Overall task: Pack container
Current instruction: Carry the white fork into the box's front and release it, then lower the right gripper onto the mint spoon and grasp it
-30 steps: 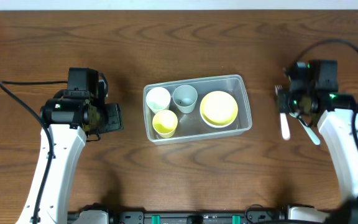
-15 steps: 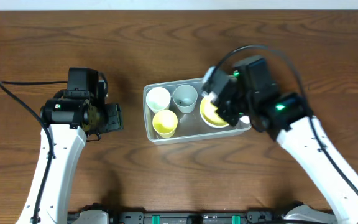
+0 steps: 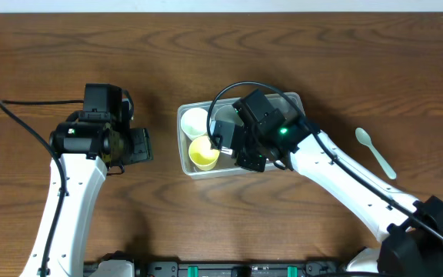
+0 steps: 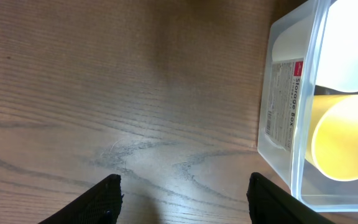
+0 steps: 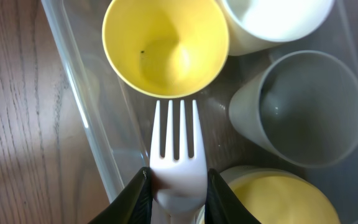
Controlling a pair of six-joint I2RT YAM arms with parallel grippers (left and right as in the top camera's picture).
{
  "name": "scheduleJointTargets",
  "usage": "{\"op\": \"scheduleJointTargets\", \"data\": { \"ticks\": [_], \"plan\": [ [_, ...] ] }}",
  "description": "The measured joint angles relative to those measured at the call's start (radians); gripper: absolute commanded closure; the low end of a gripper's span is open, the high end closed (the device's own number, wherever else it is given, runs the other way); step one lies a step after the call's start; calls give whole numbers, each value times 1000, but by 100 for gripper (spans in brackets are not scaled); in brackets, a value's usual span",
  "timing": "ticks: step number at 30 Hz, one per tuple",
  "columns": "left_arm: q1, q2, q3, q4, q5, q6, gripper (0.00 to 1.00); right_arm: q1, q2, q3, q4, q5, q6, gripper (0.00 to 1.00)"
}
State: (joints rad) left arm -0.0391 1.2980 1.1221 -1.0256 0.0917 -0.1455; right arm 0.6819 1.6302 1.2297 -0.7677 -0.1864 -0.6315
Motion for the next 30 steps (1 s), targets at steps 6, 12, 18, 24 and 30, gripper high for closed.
{"op": "scheduleJointTargets", "data": {
  "ticks": [6,12,18,24,30],
  "plan": [
    [0,0,0,0,0,0,35,1,3,0,-9,3,-8,57],
    [0,0,0,0,0,0,35,-7,3,0,-6,97,52,51],
    [0,0,0,0,0,0,34,-121,-47,37,-9,267,219,26],
    [0,0,0,0,0,0,35,-442,-157,126,13,310,308,11],
    [0,0,0,0,0,0,35,-724,-97,134,-58,262,286,11]
  ]
}}
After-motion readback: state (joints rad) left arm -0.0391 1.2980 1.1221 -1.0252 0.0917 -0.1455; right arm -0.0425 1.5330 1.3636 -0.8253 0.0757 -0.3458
